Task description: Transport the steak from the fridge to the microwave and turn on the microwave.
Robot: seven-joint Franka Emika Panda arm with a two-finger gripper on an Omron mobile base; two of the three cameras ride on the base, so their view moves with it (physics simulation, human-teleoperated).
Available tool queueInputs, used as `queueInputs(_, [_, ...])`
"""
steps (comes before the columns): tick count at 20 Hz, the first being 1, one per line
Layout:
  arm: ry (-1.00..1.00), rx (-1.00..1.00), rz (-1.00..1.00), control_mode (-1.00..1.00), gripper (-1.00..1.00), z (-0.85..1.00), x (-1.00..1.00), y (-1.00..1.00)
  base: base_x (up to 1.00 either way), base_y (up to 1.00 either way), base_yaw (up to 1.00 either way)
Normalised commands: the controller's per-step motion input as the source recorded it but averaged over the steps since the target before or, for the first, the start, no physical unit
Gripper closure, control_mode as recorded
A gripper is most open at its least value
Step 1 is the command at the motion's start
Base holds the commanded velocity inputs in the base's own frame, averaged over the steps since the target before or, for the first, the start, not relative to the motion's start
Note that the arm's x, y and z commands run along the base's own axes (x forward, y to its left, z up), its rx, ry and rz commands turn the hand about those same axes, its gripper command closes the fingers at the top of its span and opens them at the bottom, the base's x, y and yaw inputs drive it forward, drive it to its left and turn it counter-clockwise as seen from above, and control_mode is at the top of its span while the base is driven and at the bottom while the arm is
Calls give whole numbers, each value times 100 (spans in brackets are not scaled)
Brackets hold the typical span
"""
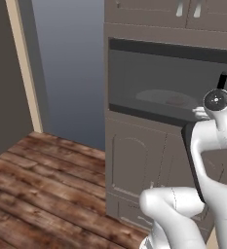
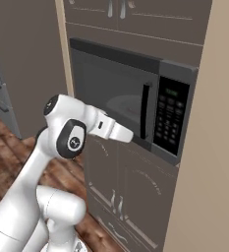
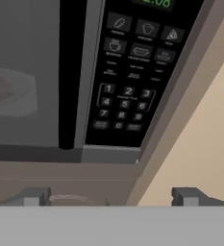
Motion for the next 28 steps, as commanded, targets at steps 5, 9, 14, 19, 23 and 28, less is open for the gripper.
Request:
queueInputs(5, [0, 0, 0, -100, -100, 0, 15, -2, 0, 0, 0])
queueInputs(9, [-1, 0, 0, -100, 100, 0, 0, 0, 0, 0, 0])
queueInputs(14, [-4, 0, 1, -100, 100, 0, 0, 0, 0, 0, 0])
queueInputs(19, [-9, 5, 4, -100, 100, -1, 5, -17, 0, 0, 0])
queueInputs(23, [-31, 5, 5, -100, 100, -13, 24, -23, 0, 0, 0])
queueInputs(28, [-20, 0, 2, -100, 100, -16, 5, -17, 0, 0, 0])
